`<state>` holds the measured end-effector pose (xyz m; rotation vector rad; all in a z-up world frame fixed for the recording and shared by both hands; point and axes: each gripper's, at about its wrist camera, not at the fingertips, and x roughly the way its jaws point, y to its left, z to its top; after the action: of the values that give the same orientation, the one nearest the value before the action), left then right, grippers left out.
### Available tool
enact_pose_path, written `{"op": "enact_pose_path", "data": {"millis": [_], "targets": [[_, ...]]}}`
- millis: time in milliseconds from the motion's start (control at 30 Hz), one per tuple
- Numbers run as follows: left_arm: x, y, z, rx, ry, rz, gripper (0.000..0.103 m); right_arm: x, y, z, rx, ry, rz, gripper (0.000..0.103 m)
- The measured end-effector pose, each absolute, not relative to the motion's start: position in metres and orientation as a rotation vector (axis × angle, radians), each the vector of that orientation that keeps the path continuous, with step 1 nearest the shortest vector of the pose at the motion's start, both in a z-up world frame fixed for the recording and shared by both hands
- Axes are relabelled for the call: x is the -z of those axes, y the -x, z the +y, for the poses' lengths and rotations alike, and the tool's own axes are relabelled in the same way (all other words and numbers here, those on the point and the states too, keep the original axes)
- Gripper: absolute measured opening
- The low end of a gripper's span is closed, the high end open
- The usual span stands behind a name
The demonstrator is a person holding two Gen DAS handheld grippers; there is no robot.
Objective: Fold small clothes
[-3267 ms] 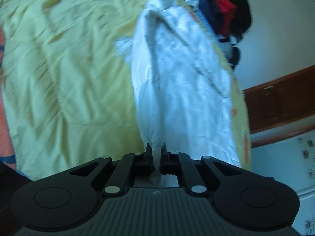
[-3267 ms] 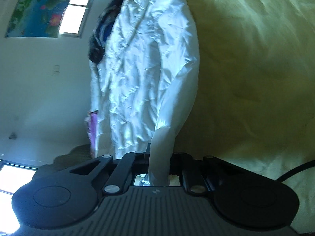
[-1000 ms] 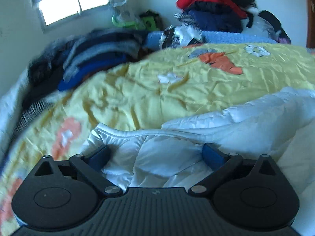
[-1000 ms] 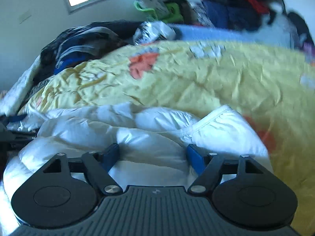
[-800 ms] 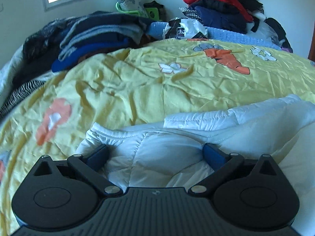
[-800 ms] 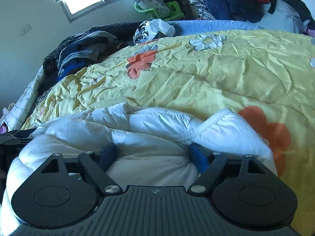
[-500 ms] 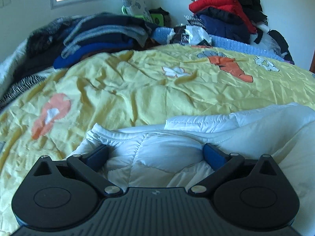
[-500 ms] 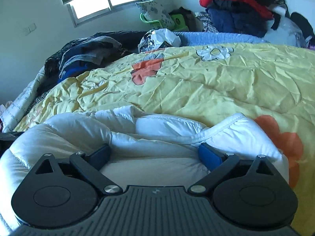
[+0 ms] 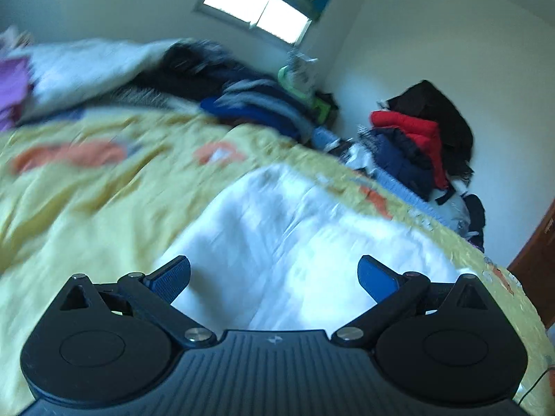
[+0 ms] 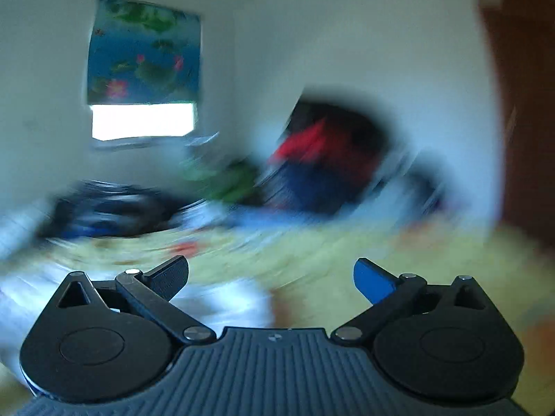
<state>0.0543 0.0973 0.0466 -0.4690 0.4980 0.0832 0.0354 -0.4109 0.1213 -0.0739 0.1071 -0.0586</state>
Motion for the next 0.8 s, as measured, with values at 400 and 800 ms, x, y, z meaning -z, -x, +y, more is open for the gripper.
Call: {"op": "enact_pose_path", "data": {"millis": [400,800], "targets": [[-0.017,-0.049,0.115,-0.163,0.648,0.644,0.103,-0.108,0.016,-0.386,0.09,0.758,0.039,0.103],[-0.009,-0.06,0.117,-0.146,0.829,0.686,0.103,-0.028,-0.12,-0.472,-0.295,-0.894,1.0,0.102]]}}
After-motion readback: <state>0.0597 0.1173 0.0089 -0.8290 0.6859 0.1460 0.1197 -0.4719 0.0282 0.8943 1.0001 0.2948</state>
